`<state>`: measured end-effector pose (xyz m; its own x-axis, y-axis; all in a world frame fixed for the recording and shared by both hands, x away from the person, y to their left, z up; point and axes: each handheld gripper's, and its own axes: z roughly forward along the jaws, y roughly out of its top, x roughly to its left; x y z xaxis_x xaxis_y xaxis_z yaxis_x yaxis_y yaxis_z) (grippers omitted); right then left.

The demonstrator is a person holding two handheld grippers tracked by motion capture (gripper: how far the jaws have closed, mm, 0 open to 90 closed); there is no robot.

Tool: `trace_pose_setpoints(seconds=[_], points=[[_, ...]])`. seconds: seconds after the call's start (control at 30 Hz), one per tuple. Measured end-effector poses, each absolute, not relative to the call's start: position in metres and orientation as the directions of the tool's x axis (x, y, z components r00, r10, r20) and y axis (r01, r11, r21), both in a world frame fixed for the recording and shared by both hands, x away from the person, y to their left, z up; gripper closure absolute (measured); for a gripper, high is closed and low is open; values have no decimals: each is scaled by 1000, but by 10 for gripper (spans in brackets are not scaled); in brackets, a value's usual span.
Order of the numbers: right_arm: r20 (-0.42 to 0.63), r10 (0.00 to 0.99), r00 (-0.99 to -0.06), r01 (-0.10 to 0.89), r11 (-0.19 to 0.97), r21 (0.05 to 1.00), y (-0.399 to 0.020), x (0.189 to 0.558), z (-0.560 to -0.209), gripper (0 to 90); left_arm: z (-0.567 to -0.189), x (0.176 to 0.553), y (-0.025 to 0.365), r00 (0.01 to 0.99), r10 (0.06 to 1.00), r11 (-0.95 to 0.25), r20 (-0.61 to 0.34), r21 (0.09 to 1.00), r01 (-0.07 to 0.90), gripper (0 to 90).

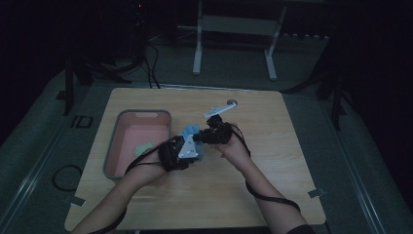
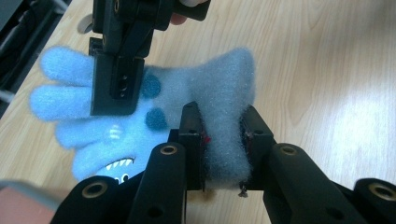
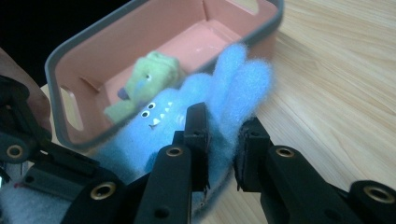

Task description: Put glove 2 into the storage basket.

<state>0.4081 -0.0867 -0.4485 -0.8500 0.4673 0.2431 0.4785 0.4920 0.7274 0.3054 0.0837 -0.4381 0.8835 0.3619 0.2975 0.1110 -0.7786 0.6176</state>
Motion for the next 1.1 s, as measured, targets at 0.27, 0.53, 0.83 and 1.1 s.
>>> trace_pose_setpoints(seconds=[0.27, 0.53, 0.83, 1.1], points=[[240, 431, -870, 454, 512, 729, -55, 409, -443, 778, -434, 300, 110, 871, 390, -781, 299, 608, 140, 756], [246, 402, -882, 440, 517, 734, -28, 409, -441, 779, -431, 296, 132, 857, 413, -788, 308, 593, 167, 756], [251, 381, -890, 432, 528, 731, 4, 409, -444, 780, -434, 291, 156, 842, 439, -792, 312, 576, 200, 756], [265, 360, -895, 429, 529, 732, 33, 413, -447, 780, -436, 292, 181, 819, 485, -779, 306, 577, 245, 756]])
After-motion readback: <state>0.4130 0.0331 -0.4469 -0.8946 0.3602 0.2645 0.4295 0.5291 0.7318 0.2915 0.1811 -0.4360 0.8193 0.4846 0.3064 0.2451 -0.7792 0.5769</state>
